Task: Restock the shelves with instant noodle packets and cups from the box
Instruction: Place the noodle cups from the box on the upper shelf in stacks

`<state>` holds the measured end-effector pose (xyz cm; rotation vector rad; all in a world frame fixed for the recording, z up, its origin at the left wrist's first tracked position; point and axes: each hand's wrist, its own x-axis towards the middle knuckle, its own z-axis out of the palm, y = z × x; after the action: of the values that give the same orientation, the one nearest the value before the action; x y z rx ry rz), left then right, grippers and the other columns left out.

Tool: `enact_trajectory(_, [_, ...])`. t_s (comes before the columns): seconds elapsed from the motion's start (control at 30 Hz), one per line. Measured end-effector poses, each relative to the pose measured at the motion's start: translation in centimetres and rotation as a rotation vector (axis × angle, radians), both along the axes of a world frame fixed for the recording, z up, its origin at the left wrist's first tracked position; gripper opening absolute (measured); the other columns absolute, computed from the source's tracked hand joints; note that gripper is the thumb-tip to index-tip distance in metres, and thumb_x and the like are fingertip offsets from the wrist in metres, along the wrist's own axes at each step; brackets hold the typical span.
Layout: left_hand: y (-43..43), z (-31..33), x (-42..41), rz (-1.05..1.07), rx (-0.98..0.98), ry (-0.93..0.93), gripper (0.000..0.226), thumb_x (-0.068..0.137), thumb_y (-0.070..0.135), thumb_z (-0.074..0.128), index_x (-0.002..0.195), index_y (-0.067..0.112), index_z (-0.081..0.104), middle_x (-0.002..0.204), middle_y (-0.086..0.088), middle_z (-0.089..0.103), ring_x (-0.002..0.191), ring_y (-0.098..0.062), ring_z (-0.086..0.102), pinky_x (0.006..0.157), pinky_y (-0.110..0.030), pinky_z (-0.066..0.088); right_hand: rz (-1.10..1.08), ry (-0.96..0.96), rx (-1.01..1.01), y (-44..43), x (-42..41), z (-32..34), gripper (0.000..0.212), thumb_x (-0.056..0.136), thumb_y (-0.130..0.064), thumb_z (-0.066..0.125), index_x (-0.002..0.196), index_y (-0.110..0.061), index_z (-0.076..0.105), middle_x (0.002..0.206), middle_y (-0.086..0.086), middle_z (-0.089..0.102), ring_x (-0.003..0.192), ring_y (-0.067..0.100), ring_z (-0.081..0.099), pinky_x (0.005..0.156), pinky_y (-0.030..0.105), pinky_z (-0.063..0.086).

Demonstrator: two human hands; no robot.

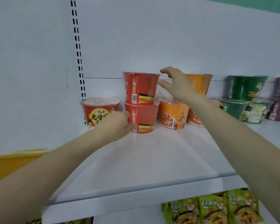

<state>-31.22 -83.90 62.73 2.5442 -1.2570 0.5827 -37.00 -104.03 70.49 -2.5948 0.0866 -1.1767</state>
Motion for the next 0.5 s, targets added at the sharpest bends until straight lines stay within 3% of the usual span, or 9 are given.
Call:
enact_trajectory(0.13, [-2.8, 0.6, 0.5, 0.098, -0.070, -0.231, 0.031, 0.094, 0.034, 0.047, 0.112, 0.011, 0.055, 0.107, -0.007, 0.060, 0.097, -0.024, 0.057, 0.074, -0.032, 0.045, 0.084, 0.156, -0.005, -2.2, 1.9, 0.9, 0.055, 0.091, -0.027, 0.057, 0.139, -0.013, 0.036, 0.145, 0.004, 0.039, 0.135, 0.019, 0.034, 0.107, 0.028, 0.026])
enact_trajectory(0.23, [-4.7, 0.9, 0.2, 0.069, -0.049, -0.395, 0.028, 0.087, 0.023, 0.060, 0.106, 0.002, 0.060, 0.102, -0.015, 0.063, 0.093, -0.034, 0.058, 0.072, -0.039, 0.048, 0.157, 0.256, -0.059, -3.3, 3.0, 1.3, 0.058, 0.090, -0.024, 0.058, 0.141, -0.012, 0.033, 0.148, 0.003, 0.036, 0.137, 0.018, 0.032, 0.108, 0.025, 0.023])
enact_trajectory(0.37, [-7.1, 0.6, 0.7, 0.063, -0.028, -0.384, 0.029, 0.071, 0.012, 0.074, 0.095, -0.002, 0.065, 0.087, -0.019, 0.065, 0.076, -0.039, 0.062, 0.062, -0.043, 0.052, 0.175, 0.145, -0.139, -4.2, 4.2, 1.5, 0.036, 0.094, -0.014, 0.049, 0.130, -0.009, 0.049, 0.134, 0.009, 0.052, 0.126, 0.023, 0.044, 0.102, 0.028, 0.030])
enact_trajectory(0.5, [-8.6, 0.4, 0.7, 0.128, -0.058, -0.358, 0.028, 0.089, 0.017, 0.058, 0.112, 0.002, 0.063, 0.105, -0.019, 0.060, 0.100, -0.039, 0.054, 0.077, -0.045, 0.047, 0.198, 0.045, -0.174, -4.9, 4.5, 1.8, 0.025, 0.092, -0.015, 0.052, 0.114, -0.008, 0.061, 0.113, 0.014, 0.060, 0.108, 0.025, 0.053, 0.087, 0.027, 0.035])
